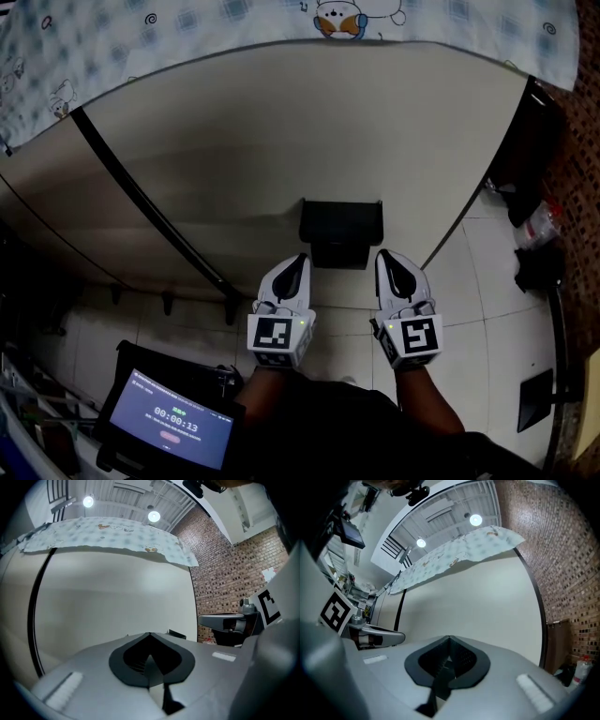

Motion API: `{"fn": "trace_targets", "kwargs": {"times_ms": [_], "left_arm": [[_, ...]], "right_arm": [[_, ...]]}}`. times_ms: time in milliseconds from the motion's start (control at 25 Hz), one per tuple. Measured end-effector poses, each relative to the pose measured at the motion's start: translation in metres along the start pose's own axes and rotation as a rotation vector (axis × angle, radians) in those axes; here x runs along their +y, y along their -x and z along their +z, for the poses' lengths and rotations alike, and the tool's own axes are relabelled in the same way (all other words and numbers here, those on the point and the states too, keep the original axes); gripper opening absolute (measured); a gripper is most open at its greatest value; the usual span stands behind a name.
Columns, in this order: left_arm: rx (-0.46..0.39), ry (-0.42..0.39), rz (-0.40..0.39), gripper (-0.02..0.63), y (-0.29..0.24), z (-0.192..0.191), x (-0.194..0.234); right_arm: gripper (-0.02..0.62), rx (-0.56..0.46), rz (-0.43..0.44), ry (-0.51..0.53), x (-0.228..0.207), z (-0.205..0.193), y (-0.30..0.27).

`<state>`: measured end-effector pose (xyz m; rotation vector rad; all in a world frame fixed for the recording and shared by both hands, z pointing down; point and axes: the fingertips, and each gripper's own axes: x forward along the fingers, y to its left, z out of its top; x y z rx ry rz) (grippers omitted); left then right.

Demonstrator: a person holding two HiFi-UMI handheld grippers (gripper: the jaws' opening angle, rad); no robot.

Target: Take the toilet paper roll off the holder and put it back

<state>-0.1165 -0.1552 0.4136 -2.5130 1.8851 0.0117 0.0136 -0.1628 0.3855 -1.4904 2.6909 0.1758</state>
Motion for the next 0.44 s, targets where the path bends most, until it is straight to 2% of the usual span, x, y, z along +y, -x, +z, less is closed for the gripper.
{"fn": "trace_targets", "kwargs": {"times_ms": [200,440], "left_arm": [[0.001,-0.007,-0.008,0.017,-0.0002,0.0001,-0.0064],[0.007,-0.008,-0.001,0.017,0.0014,-0.0011,-0.0050]], "right_arm": [[0.000,-0.065,-0.057,0.072,-0.0034,0.0082,0.0075],[0.000,-0.023,-0.053,0.069,0.0002,0.0006,0.0071]]}}
